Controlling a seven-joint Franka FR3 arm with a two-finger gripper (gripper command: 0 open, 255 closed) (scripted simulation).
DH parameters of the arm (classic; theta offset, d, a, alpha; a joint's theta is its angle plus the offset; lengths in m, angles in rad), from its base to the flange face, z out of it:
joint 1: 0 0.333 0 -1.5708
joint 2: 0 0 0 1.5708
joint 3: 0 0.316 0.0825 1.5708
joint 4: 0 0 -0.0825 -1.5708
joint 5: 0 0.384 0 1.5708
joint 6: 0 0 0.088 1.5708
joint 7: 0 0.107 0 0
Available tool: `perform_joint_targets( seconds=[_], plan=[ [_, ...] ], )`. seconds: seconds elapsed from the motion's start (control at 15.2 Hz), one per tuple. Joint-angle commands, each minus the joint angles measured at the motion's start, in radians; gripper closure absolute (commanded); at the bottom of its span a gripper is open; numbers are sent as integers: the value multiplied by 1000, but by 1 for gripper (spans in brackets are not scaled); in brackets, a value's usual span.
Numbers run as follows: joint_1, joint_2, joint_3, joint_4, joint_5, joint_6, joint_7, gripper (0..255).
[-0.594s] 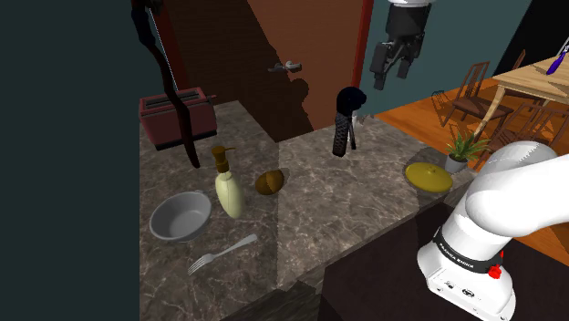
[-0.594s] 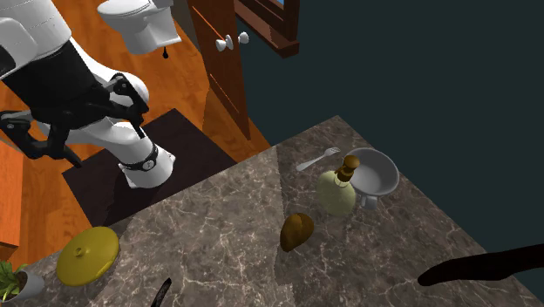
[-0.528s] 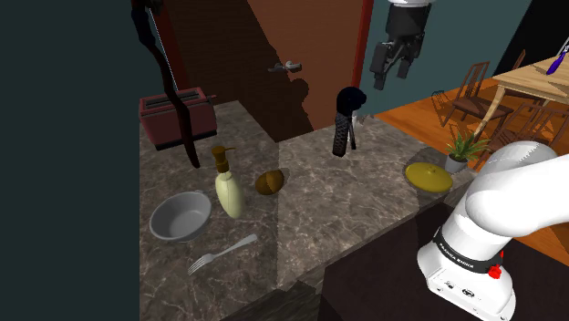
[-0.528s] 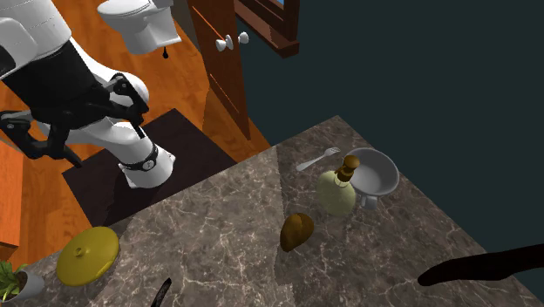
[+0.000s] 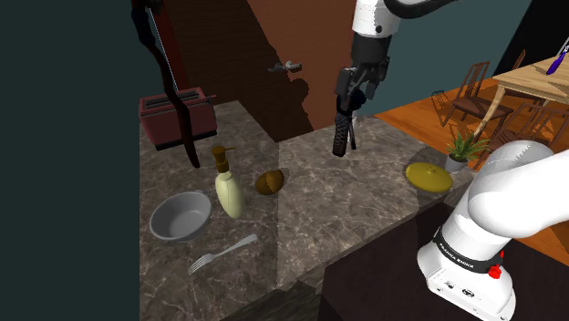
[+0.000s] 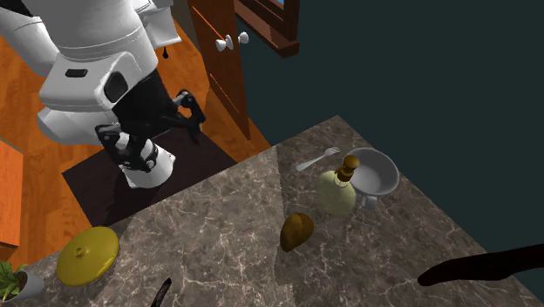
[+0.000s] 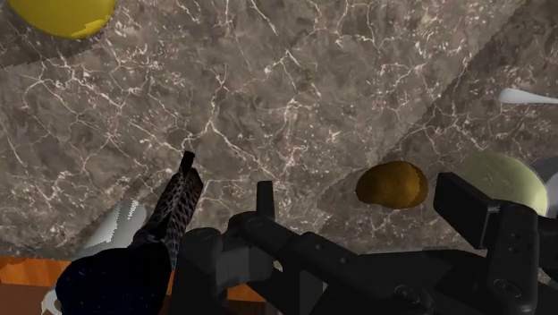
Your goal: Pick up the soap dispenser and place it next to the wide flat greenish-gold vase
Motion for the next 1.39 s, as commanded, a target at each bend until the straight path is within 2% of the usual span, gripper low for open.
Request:
perform_joint_targets(
  seconds=[0.0, 0.4, 0.73, 1.06, 1.32],
  plan=[
    [13, 24, 34, -22, 23, 65, 40, 0],
    [36, 150, 136, -33, 67, 254, 148, 0],
    [41, 287, 224, -2, 70, 404, 246, 0],
    [28, 446, 315, 64, 23, 538, 364, 0],
    [11, 589, 386, 142, -65, 623, 483, 0]
  ],
)
